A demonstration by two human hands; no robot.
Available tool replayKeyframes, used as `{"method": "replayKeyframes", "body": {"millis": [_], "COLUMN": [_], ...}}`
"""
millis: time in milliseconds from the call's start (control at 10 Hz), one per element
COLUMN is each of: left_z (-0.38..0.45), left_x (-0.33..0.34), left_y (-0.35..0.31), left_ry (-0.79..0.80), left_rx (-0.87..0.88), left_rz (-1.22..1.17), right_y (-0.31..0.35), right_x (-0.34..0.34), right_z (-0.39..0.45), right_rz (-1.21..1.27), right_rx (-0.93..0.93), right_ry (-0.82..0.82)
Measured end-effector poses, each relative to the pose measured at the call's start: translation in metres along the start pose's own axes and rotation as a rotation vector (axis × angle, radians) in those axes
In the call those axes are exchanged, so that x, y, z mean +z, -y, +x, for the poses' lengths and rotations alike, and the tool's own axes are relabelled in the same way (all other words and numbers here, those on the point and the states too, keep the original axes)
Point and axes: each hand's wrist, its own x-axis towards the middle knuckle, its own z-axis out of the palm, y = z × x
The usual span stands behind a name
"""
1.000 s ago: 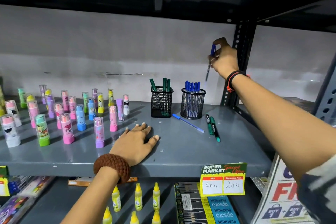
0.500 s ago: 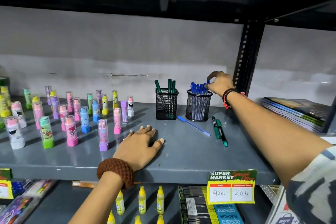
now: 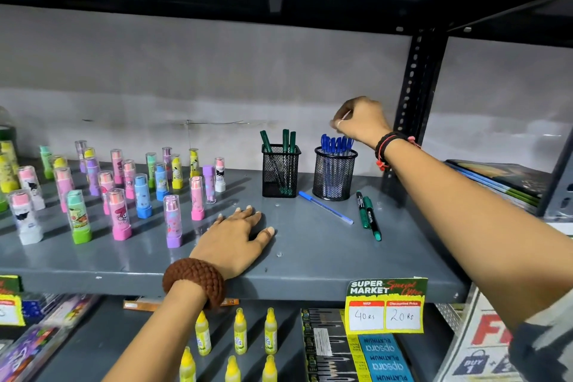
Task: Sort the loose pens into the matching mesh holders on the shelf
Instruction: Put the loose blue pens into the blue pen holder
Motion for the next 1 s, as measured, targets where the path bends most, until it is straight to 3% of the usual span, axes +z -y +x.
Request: {"method": "replayKeyframes", "body": {"millis": [100,200,300,500,800,1000], "left_z": [-0.001,-0.001,-0.001,-0.002,-0.003,-0.002], "left_x": [0.000,-0.001,-0.001,-0.003,-0.002,-0.002], "left_y": [-0.001,-0.001,-0.002,-0.003,-0.003,-0.002], "left_ry": [0.005,0.004,0.003,0.004,0.004,0.000], "left_rx": [-0.002,-0.005,-0.007,-0.013,-0.006,-0.002], "left_rz": [0.007,0.007,0.006,0.012,0.012,-0.007], "right_y": [0.017,0.018,0.009,0.003,0.018,0.024], "right_x": [0.009,0.022,0.046,0.069,0.048,-0.008], "right_z": [-0.025,-0.040,-0.056,-0.073,-0.079,-0.027], "right_rz": [-0.031,-0.115,-0.218,-0.538,-0.565,-0.019], "right_rx": [0.063,0.097,0.091,-0.010,-0.047,0.073], "right_ry": [0.347,0.557,0.651,0.620,0.826,0.406]}}
